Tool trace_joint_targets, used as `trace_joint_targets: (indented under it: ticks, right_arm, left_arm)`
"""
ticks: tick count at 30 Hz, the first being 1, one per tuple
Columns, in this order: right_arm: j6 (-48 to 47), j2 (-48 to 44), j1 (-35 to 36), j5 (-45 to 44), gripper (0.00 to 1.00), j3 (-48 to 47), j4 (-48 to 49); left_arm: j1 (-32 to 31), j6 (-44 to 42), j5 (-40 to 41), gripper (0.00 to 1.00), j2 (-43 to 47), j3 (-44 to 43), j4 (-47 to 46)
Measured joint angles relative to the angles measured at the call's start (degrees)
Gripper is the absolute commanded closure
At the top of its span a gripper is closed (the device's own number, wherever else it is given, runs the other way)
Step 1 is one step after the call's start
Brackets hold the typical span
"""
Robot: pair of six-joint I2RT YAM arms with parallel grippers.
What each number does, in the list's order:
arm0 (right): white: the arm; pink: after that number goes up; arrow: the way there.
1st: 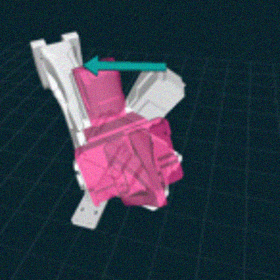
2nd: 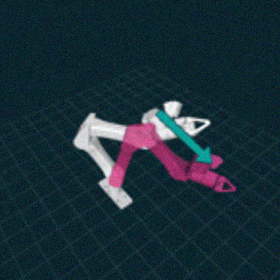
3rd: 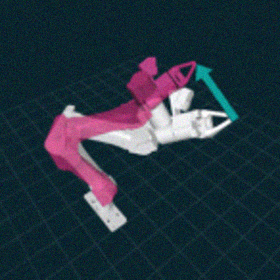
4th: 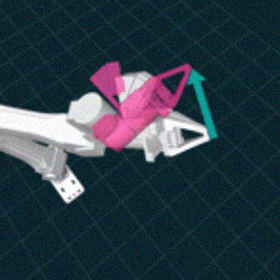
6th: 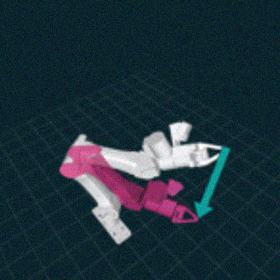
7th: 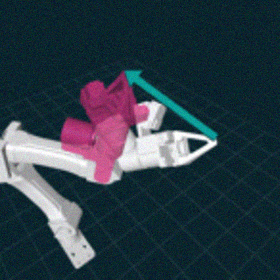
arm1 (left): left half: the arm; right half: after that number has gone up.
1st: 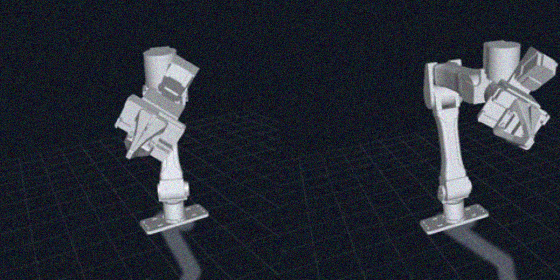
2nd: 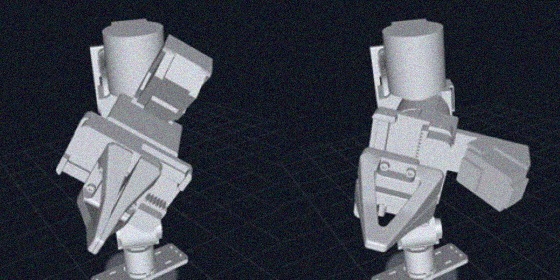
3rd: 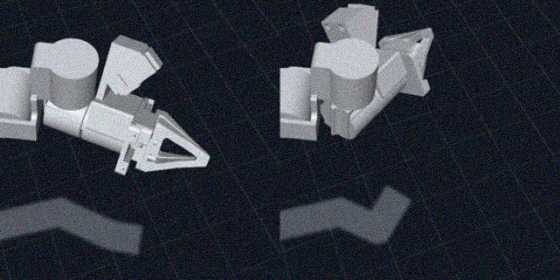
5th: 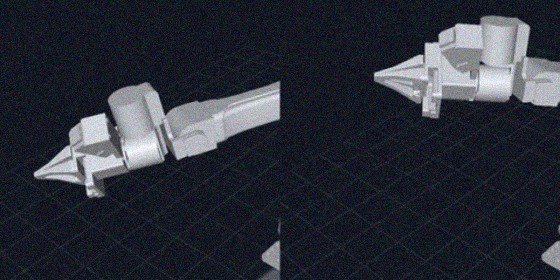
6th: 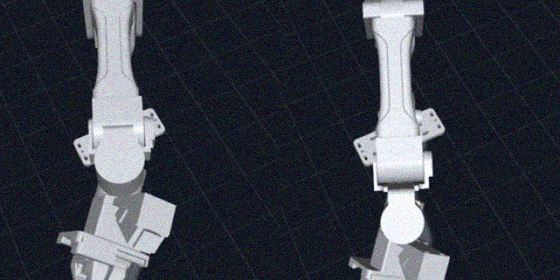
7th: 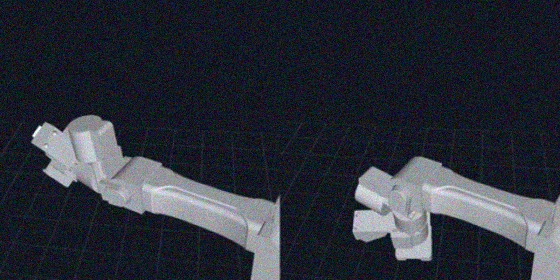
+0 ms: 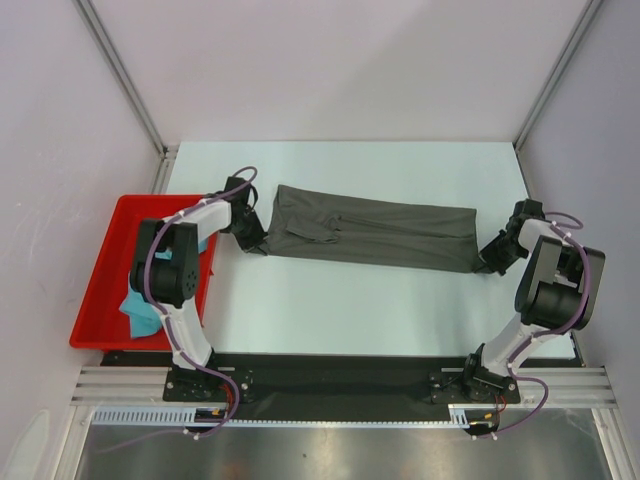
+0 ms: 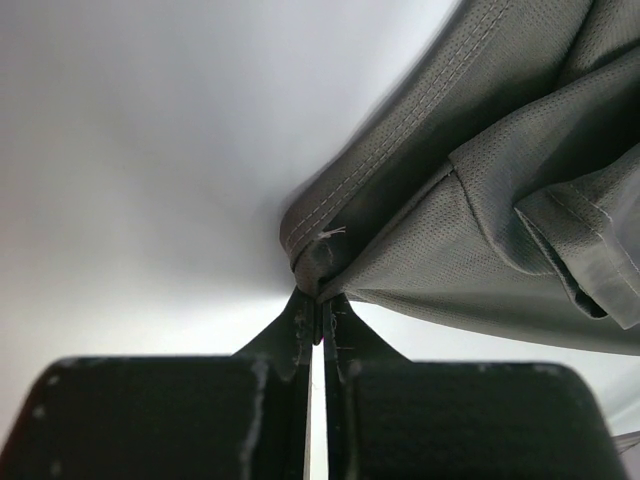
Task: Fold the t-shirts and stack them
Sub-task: Fold the tshirt
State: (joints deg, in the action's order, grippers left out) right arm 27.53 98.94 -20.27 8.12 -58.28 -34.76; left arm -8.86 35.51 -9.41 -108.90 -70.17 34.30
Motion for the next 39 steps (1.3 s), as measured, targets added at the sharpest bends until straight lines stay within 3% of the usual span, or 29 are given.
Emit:
trace_joint_targets:
  ticks: [2, 3, 5, 6, 8, 17, 20, 23, 26, 32, 39]
  right_arm:
    - [0.0, -0.9, 0.0, -0.2, 1.00, 1.0, 0.1]
    - [0.0, -1.1, 0.0, -0.2, 0.85, 1.2, 0.0]
    - [-0.2, -1.2, 0.1, 0.0, 0.71, 1.1, -0.4]
    - [-0.3, -1.3, 0.2, -0.2, 0.58, 1.0, -0.9]
    - [-0.9, -1.7, 0.8, -1.3, 0.51, 0.6, -2.3]
    - [-2.8, -2.2, 7.5, -7.3, 0.55, -7.8, -7.0]
    - [-3.1, -2.2, 8.9, -7.0, 0.68, -9.9, -6.9]
    - [-3.1, -2.2, 8.9, -6.3, 0.92, -9.7, -6.8]
    - [-2.8, -1.8, 8.5, -5.7, 1.00, -9.0, -6.5]
    - [-2.8, 0.3, 6.2, -5.3, 1.00, -5.0, -5.3]
    - [-2.5, 0.6, 3.8, -4.8, 1.00, -1.9, -4.4]
  left_arm:
    - [0.0, -0.1, 0.0, 0.98, 0.5, 0.6, -0.6]
    - [0.0, -0.2, 0.0, 0.83, 0.7, 1.0, -1.0]
    - [0.0, -1.0, 0.2, 0.59, 1.4, 1.8, -1.4]
    - [0.0, -1.4, 0.2, 0.52, 1.9, 2.1, -1.2]
    - [-0.2, -2.6, 1.9, 0.43, 3.3, 2.5, -0.6]
    - [-3.8, -5.2, 5.4, 0.49, 7.9, 1.6, 3.6]
    - [-4.9, -6.1, 4.8, 0.57, 7.7, -1.0, 3.9]
    - [-5.1, -6.7, 3.3, 0.64, 7.3, -2.9, 3.4]
    - [-5.1, -7.1, 1.4, 0.68, 5.1, -4.7, 3.0]
    - [-5.1, -7.1, 0.4, 0.72, -1.0, -6.4, 2.9]
    - [-5.2, -8.6, 4.7, 0.73, -1.9, -6.4, 3.7]
